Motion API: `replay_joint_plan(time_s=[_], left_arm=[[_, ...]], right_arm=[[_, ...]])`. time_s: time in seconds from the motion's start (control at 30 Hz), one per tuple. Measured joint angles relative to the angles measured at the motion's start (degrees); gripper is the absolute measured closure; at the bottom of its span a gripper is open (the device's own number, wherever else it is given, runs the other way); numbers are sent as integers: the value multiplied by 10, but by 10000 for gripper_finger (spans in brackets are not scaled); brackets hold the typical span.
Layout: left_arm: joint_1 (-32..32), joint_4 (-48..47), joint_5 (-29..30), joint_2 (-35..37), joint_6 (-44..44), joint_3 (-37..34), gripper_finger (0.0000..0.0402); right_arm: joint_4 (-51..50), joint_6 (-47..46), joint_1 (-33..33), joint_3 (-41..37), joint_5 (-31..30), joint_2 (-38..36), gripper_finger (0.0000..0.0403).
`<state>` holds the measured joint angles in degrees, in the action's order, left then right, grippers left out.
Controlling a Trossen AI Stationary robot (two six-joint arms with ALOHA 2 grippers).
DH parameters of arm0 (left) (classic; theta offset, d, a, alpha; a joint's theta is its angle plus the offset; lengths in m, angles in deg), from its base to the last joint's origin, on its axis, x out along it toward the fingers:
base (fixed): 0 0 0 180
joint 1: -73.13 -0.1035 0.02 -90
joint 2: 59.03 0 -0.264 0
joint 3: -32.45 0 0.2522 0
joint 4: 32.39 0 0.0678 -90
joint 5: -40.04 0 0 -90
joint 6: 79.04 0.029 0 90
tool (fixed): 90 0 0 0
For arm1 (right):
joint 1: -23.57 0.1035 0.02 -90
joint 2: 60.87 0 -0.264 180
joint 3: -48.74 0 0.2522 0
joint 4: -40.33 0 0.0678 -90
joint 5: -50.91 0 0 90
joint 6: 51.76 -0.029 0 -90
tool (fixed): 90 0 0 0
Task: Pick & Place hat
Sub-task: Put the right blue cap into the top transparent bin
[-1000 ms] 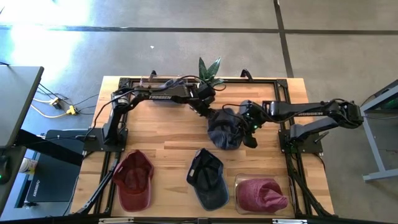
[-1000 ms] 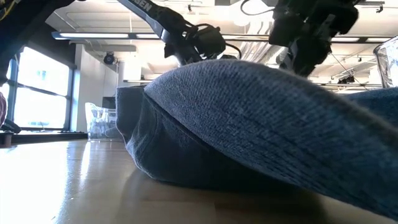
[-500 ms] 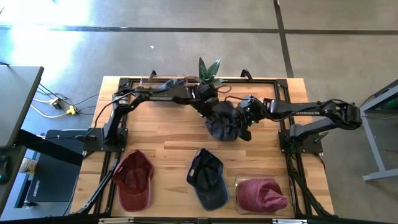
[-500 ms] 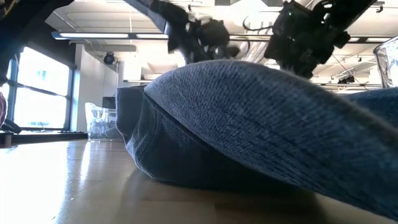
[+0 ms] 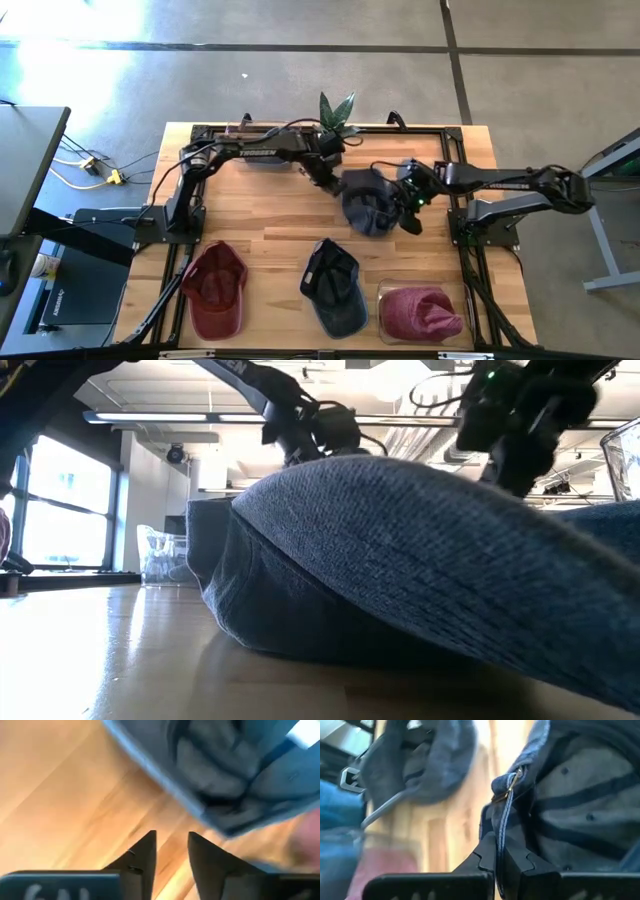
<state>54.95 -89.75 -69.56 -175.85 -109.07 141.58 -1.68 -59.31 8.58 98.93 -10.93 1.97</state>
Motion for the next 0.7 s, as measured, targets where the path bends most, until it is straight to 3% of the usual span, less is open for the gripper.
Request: replay_joint_plan(time_s=[0.23,0.4,0.5,0.7], left_arm=[[2,150,-25,1,-73,-41,198],[3,212,-5,-1,-60,-42,175],[9,254,10,-22,-43,-41,175],[33,260,-26,-46,-23,-42,174]], right_arm=[[-36,-49,63,0,33,-45,400],[5,-55,79,0,26,-53,399],[44,-39,61,0,-14,-51,400],[48,-11,3,-18,-175,-32,393]])
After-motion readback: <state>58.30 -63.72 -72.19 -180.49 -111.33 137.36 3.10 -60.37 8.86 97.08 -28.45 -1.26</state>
